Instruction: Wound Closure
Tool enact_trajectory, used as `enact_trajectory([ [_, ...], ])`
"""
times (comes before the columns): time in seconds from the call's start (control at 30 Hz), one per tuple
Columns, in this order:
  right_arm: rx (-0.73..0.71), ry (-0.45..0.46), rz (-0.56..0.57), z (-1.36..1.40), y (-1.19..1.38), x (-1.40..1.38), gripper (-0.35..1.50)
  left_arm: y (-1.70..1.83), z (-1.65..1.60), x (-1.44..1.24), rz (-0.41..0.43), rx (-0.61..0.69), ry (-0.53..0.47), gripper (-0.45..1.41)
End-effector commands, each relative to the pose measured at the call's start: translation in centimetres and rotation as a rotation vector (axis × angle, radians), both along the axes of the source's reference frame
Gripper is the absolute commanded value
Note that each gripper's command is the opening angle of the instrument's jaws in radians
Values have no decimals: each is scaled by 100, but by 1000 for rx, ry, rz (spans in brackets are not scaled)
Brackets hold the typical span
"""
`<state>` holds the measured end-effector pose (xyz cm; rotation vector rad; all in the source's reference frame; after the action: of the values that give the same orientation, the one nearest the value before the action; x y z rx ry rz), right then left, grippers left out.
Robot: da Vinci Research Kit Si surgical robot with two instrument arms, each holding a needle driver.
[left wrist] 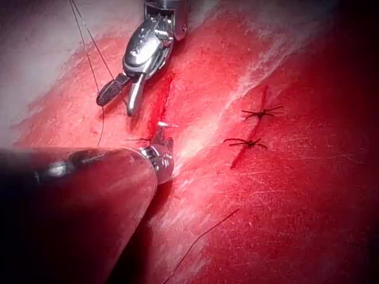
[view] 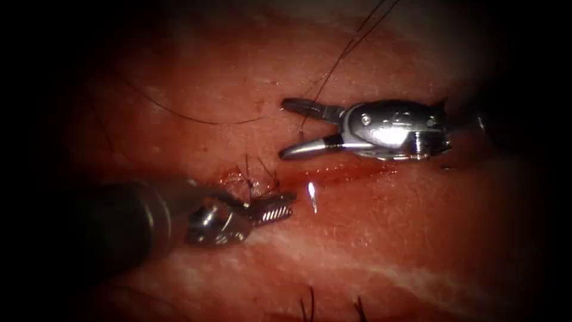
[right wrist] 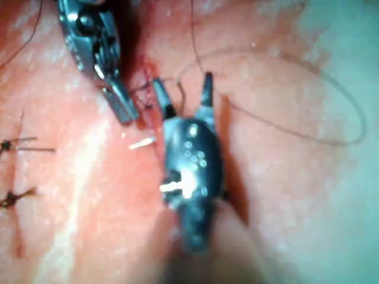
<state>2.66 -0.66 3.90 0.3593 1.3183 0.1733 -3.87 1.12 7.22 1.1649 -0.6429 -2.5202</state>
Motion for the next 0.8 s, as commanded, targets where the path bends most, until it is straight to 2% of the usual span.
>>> enact_trajectory([
  [0.03, -1, 3, -3, 8, -8, -2, -35, -5, 7, -7, 0, 2, 0, -8],
  [0.2, 89, -41, -11, 10, -6, -11, -35, -4, 7, -7, -1, 2, 0, -9],
  [0.33, 260, -43, -15, 9, -8, -12, -35, -4, 7, -7, -1, 2, 0, -9],
  [0.5, 407, -87, -34, 8, -9, -12, -35, -4, 7, -8, -1, 2, 1, -9],
  [0.63, 502, -139, -67, 10, -20, -13, -35, -4, 7, -8, -1, 2, 1, -9],
  [0.8, 542, -158, -82, 12, -37, -18, -35, -4, 7, -8, -2, 2, 1, -8],
])
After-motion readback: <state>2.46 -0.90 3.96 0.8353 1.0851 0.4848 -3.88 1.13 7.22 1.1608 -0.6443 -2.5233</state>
